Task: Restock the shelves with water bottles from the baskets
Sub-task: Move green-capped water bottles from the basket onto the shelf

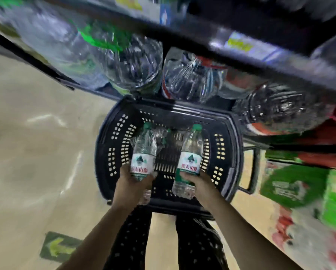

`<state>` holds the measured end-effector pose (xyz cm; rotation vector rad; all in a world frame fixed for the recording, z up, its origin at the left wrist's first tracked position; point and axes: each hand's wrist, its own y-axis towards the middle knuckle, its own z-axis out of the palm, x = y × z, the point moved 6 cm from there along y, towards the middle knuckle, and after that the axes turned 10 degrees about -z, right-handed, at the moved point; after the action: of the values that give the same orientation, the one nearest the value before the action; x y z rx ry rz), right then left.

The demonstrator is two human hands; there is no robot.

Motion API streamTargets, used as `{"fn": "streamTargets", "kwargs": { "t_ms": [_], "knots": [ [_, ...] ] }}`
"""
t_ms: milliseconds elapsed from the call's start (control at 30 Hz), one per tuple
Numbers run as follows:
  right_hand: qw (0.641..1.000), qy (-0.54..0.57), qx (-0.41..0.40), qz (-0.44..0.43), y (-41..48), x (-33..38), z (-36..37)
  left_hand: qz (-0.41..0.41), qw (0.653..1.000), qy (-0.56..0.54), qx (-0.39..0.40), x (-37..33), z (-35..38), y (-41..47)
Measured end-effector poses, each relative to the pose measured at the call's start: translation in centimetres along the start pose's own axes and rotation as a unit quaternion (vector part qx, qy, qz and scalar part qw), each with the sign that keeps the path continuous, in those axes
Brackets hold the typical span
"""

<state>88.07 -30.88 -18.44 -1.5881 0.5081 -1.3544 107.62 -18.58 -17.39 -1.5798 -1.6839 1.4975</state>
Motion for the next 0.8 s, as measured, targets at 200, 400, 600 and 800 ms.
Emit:
{"fn": "streamTargets", "kwargs": {
  "t_ms": [200, 400, 600, 800],
  "knots": [
    [0.997, -0.007, 0.034, -0.062, -12.8, 7.8, 0.2, 0.061, 0.997, -0.044, 0.02, -5.5, -3.8, -13.2],
    [0.99, 0.031, 0.059, -0.127, -25.0, 13.2, 0.0, 0.118, 0.989, -0.09, 0.026, -9.2, -7.1, -24.7],
    [0.978, 0.039, 0.06, -0.198, -33.3, 16.4, -0.6, 0.139, 0.979, -0.127, 0.077, -10.7, -8.6, -32.1],
    [0.957, 0.051, 0.069, -0.278, -38.1, 21.9, -1.2, 0.198, 0.957, -0.145, 0.154, -15.6, -8.8, -36.9]
  ]
}}
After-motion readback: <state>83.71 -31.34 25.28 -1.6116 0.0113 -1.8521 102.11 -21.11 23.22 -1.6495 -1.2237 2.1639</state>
